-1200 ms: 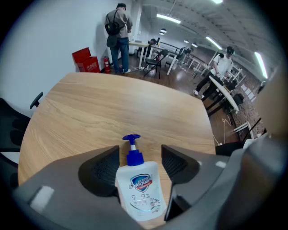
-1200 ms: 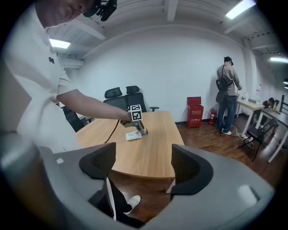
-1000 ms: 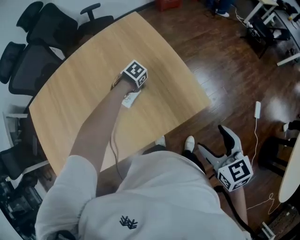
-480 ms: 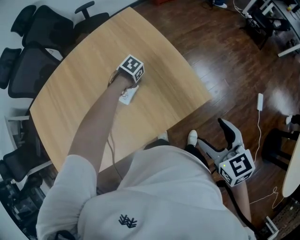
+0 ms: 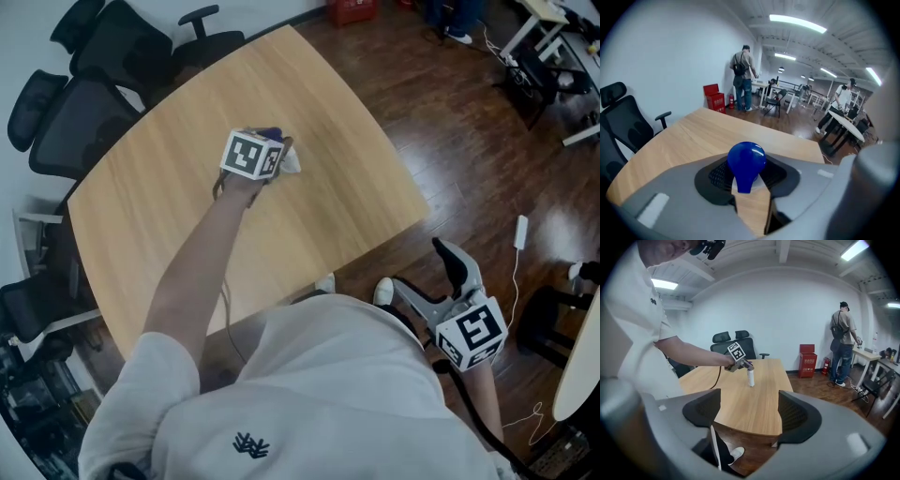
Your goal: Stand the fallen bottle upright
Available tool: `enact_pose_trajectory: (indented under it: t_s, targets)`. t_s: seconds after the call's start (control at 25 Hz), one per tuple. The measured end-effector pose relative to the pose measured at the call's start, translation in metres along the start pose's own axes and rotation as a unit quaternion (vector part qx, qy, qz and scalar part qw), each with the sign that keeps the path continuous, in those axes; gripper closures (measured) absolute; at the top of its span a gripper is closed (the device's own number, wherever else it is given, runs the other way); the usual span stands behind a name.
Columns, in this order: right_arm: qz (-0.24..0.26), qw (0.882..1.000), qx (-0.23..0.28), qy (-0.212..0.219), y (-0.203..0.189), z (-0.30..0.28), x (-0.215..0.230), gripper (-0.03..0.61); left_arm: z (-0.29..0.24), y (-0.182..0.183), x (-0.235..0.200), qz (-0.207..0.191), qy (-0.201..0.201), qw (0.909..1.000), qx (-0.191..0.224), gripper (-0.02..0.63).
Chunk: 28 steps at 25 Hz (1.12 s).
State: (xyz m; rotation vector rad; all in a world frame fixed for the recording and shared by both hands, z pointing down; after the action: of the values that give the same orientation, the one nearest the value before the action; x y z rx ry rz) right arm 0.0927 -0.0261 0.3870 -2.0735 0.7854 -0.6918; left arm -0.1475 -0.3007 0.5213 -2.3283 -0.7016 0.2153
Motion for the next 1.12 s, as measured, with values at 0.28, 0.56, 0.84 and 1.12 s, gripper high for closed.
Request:
enact_pose_trajectory:
  t_s: [0.28, 0.56, 0.84, 1.12]
  targets:
    - [0.022, 1.000, -0.012, 0.011, 0.005, -0.005, -0.005, 0.189, 0.005, -0.010, 0.007, 0.014, 0.055, 0.9924, 0.109, 0.474]
    - [0.023, 0.999, -0.020, 0.009, 0.006, -0.004, -0.012, 0.189, -0.010, 0.008, 0.005, 0.007, 0.046, 0.9945, 0.094, 0.471]
    - [-0.006, 1.000, -0.013, -0.017, -0.004, 0.013, -0.012, 0.189, -0.019, 0.013, 0.003, -0.001, 0.056, 0.9945, 0.088, 0.463]
    - [-0.012, 0.999, -0.008, -0.037, -0.009, 0.027, -0.012, 0.189, -0.009, 0.020, -0.003, -0.004, 0.102, 0.9883, 0.113, 0.299]
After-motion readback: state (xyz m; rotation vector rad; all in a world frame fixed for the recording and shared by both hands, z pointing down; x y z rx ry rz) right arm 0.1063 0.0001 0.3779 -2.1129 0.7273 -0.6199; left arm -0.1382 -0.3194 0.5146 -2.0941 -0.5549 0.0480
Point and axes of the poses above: the fingertips, and each gripper's own axes: z backward along the fingers, x to its right, y out of its top, the point moved 2 cm from there along z, backward along the fingers, and after that the axes turned 8 degrees about y, right-handed, at the moved point
